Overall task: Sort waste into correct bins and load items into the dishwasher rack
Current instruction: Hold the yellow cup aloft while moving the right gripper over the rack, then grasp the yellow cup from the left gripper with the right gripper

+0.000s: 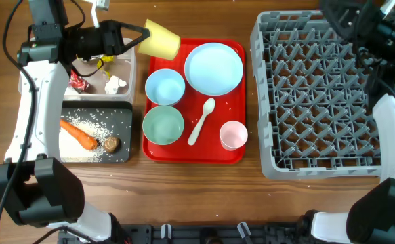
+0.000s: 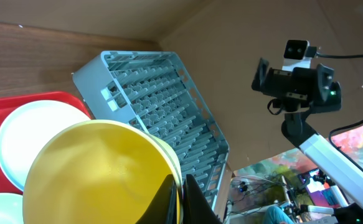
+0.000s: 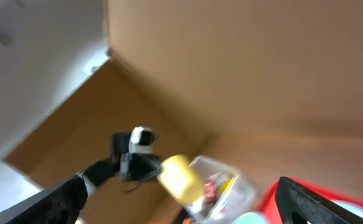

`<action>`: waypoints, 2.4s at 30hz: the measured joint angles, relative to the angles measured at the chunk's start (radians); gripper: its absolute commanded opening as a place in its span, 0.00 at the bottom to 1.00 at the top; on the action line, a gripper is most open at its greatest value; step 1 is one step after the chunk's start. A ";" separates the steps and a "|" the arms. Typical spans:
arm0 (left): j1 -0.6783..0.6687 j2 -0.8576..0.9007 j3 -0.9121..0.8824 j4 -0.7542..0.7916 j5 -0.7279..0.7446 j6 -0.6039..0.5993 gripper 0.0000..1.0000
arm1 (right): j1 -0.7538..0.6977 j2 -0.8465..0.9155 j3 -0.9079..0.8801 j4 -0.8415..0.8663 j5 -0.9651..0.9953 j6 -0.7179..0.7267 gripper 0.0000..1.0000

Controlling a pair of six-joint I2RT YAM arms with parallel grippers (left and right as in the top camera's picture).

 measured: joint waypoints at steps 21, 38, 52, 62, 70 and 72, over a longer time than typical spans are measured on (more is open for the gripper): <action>-0.010 0.003 -0.005 0.133 -0.019 -0.130 0.04 | 0.175 -0.006 0.001 -0.988 0.021 -0.927 0.72; -0.216 0.091 -0.019 0.978 0.172 -0.877 0.04 | 0.351 -0.006 0.001 -0.724 -0.036 -1.017 0.89; -0.232 0.091 -0.019 0.979 0.171 -0.885 0.04 | 0.463 0.047 0.001 -0.493 0.130 -0.960 0.92; -0.196 0.091 -0.019 0.976 0.187 -0.898 0.04 | 0.476 0.159 -0.001 -0.165 0.064 -0.795 0.91; -0.196 0.091 -0.019 0.974 0.192 -0.899 0.04 | 0.477 0.158 -0.002 -0.052 -0.003 -0.657 0.88; -0.196 0.091 -0.019 0.974 0.192 -0.899 0.04 | 0.489 0.158 -0.002 -0.052 0.003 -0.650 0.88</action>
